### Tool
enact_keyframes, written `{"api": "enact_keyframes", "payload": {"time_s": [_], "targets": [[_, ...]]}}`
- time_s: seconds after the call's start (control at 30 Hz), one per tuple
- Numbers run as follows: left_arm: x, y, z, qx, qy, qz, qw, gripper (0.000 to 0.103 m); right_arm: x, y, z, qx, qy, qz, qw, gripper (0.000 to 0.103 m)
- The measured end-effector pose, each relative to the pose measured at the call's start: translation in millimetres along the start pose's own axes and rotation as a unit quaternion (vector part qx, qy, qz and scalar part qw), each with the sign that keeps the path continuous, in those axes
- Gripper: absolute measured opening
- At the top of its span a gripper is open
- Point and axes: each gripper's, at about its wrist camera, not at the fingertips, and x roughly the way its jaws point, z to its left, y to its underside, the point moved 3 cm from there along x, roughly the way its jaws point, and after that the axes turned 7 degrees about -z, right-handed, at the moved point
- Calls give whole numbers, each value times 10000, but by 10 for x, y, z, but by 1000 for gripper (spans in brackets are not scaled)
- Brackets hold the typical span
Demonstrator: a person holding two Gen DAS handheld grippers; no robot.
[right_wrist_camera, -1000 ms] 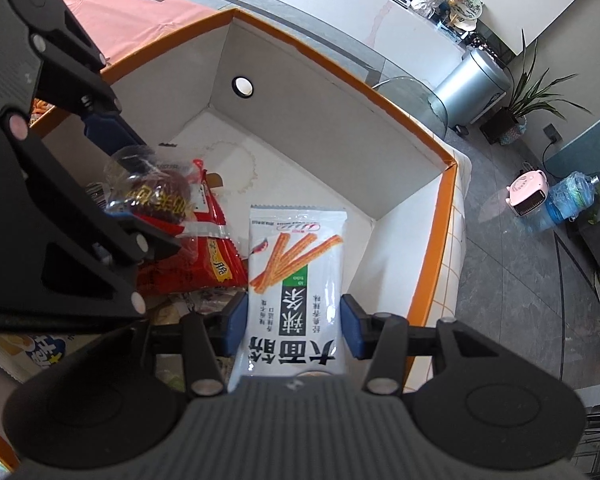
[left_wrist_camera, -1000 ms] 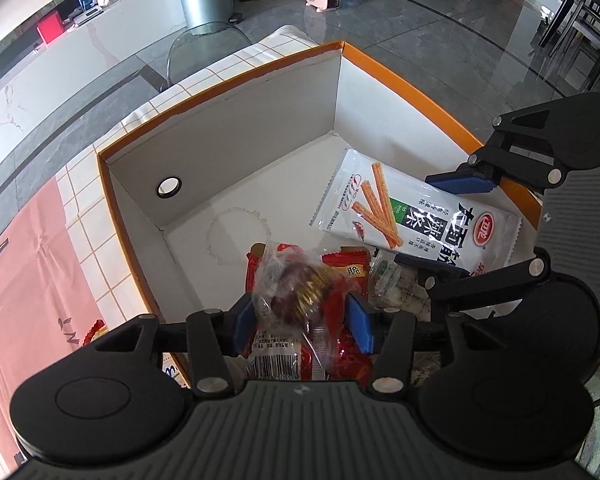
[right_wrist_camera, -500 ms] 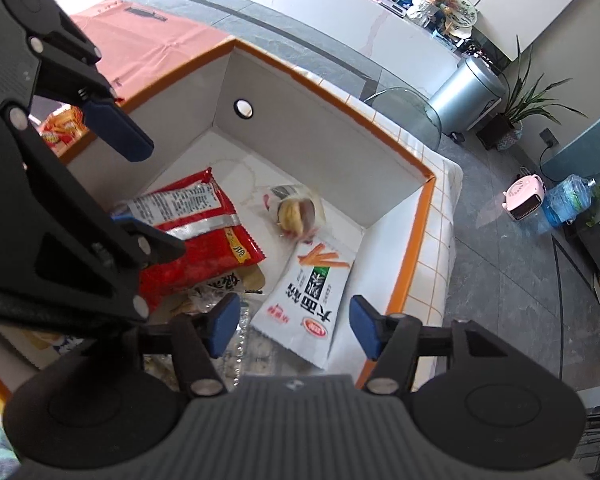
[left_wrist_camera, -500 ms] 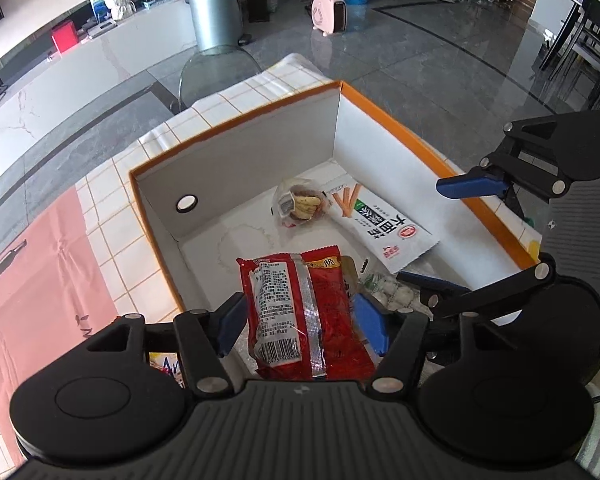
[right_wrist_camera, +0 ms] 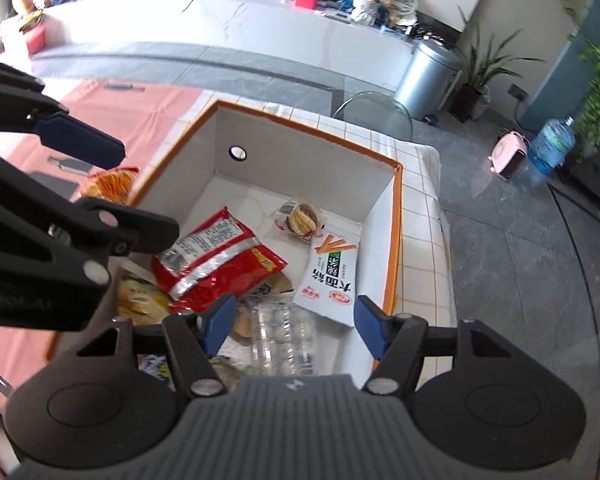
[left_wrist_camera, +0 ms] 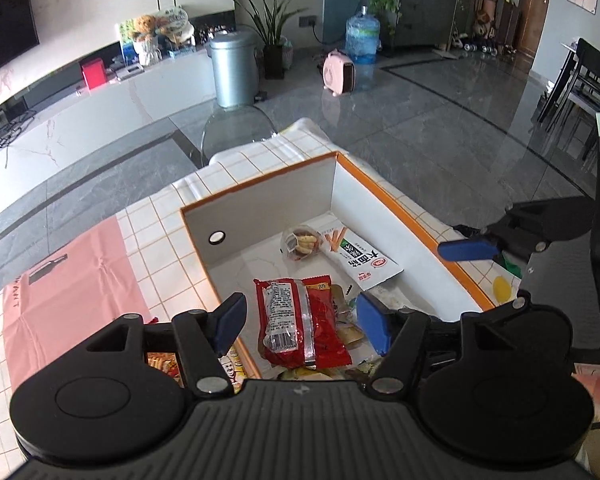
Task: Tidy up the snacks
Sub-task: 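Move both tools back toward the red chip bag and yellow cracker pack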
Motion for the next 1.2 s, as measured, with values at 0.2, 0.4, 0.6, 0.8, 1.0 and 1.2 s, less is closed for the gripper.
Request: {"api": "enact_keyframes", "payload": {"time_s": [0.2,0.4,0.6,0.8,1.0,1.2], "targets": [[-365,136,97,-204,-299,-254,9990,77,-361,107,184,654,-216,-356,9970,64],[-735,304,256,-428,-562,-514,9962,78,-646,188,535,1018,-461,-818,9904,65],[-973,579,441,-826,-754,-582,9920,79,-819,290,927,1247,-521,-1057,9852,65],[-1130,895,653,-938,-1070,-625,9878,79,-873,399,1224,1370,-416,-1233,9820,65],[-1166,1101,891,-1216,-1170,-556,9841,79,-789,450,1515,1167,-383,-1235,9847,64],[-1101,1184,1050,-1241,-1163,-454,9844,79,-704,373,1799,652,-445,-1362,9875,56]]}}
